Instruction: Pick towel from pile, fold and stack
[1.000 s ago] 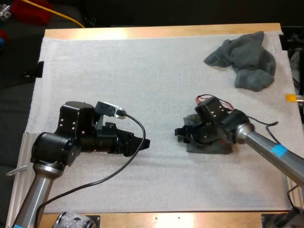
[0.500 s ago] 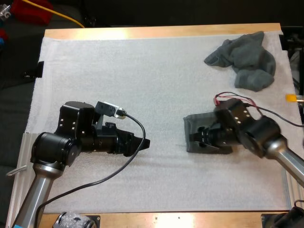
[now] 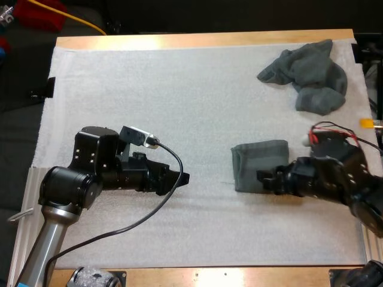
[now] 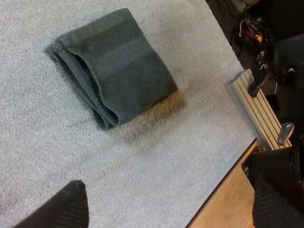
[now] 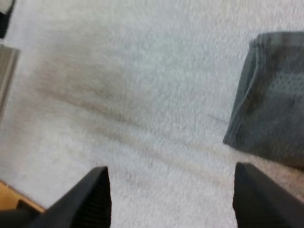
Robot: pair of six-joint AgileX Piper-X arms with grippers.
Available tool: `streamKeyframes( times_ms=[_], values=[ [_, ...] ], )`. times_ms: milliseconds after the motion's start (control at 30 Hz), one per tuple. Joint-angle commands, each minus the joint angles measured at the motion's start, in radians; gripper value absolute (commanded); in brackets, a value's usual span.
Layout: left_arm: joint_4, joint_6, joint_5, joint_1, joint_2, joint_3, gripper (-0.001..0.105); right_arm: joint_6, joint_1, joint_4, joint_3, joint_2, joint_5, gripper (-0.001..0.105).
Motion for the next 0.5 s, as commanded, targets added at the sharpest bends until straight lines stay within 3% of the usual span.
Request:
streamKeyframes(
  times_ms=[0, 200, 467],
  values=[
    [-0.006, -0.002, 0.011, -0.003, -0.006, -0.005, 0.069, -0.010, 0.001, 0.019, -0.002, -0.026, 0.027, 0.057],
    [-0.017, -0.002, 0.011, -0.003, -0.006, -0.005, 0.069, -0.010, 0.001, 0.034, -0.002, -0.112, 0.093, 0.079],
    [-0.086, -0.048, 0.011, -0.003, 0.034, 0.004, 0.069, -0.010, 0.001, 0.034, -0.002, -0.147, 0.093, 0.079]
  ],
)
